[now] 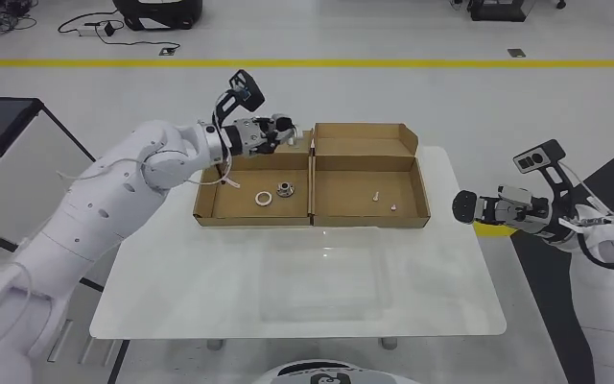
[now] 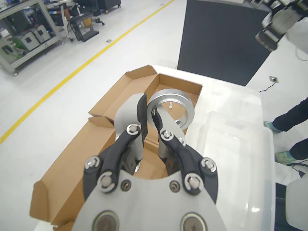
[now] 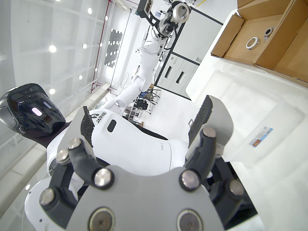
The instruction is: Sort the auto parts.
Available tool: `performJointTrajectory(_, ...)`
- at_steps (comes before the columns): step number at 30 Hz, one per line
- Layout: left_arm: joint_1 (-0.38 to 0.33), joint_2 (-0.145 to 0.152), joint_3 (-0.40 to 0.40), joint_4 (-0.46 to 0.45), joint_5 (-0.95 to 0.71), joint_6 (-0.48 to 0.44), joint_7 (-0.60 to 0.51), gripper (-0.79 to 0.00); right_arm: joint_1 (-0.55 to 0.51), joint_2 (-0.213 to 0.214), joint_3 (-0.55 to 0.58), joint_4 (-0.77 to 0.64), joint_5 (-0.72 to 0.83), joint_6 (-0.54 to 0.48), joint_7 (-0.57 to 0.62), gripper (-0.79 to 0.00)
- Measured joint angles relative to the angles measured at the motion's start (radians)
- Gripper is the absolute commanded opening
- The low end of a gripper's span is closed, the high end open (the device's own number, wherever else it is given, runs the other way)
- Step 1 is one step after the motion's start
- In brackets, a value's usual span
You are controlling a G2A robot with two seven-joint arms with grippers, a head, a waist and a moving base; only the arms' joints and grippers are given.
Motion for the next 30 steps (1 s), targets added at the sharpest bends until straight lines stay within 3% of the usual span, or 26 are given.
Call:
performJointTrajectory(7, -0.034, -0.041, 0.043, 0.096, 0.127, 0.015, -0.120, -0.785, 0.000, 0.000, 0.000, 0.000, 0.000, 0.000, 0.000, 0.000)
performJointTrajectory(16, -0.093, -0.119, 0.115, 0.249, 0.233, 0.014, -0.243, -0.785, 0.000, 0.000, 0.000, 0.000, 0.000, 0.000, 0.000, 0.000)
performJointTrajectory(30, -0.161, -0.247, 0.217, 0.489, 0.364, -0.087, -0.377, -0.785, 0.000, 0.000, 0.000, 0.000, 0.000, 0.000, 0.000, 0.000)
